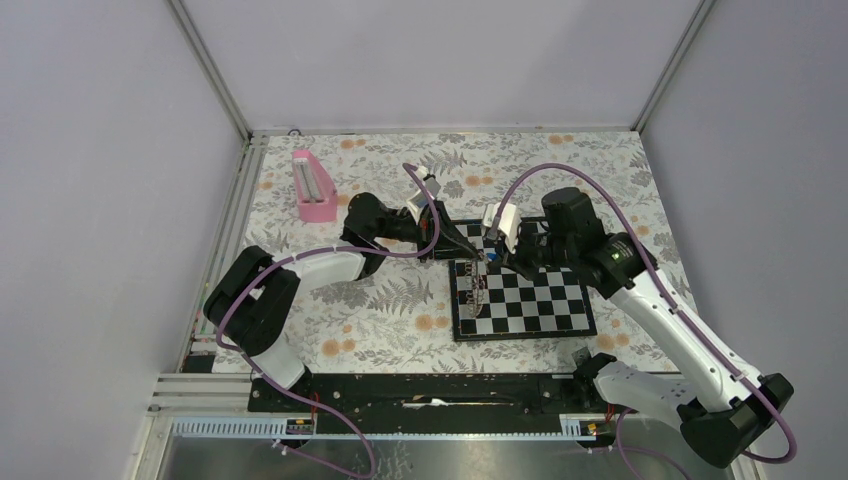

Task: Put the keys on the keyring

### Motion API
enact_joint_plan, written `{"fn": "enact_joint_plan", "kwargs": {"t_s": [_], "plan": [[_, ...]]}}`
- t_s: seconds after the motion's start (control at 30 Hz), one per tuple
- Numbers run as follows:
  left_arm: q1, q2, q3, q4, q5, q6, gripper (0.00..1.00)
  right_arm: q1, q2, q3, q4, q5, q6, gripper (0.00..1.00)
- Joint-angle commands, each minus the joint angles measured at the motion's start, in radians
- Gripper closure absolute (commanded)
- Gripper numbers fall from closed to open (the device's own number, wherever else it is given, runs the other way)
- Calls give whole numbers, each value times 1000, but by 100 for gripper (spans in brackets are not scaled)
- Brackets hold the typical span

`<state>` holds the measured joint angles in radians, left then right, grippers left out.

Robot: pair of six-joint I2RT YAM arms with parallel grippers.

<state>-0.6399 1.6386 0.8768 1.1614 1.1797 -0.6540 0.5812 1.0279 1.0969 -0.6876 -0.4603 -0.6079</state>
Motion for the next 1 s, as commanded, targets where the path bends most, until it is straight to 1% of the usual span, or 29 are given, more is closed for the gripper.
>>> {"fn": "enact_joint_plan", "kwargs": {"t_s": [0.0,0.2,0.37,0.97], "plan": [[2,-26,24,69,8,1,100,7,10,52,-7,-40,-1,100],[0,-11,30,86,8,-18,100,7,19,56,-6,-57,-7,100],[-1,-1,32,105,14,-35,100,7,20,69,-3,-39,-19,100],[-6,0,18,115,27,-30,99,8,53,149,-27,-8,-46,100]]}}
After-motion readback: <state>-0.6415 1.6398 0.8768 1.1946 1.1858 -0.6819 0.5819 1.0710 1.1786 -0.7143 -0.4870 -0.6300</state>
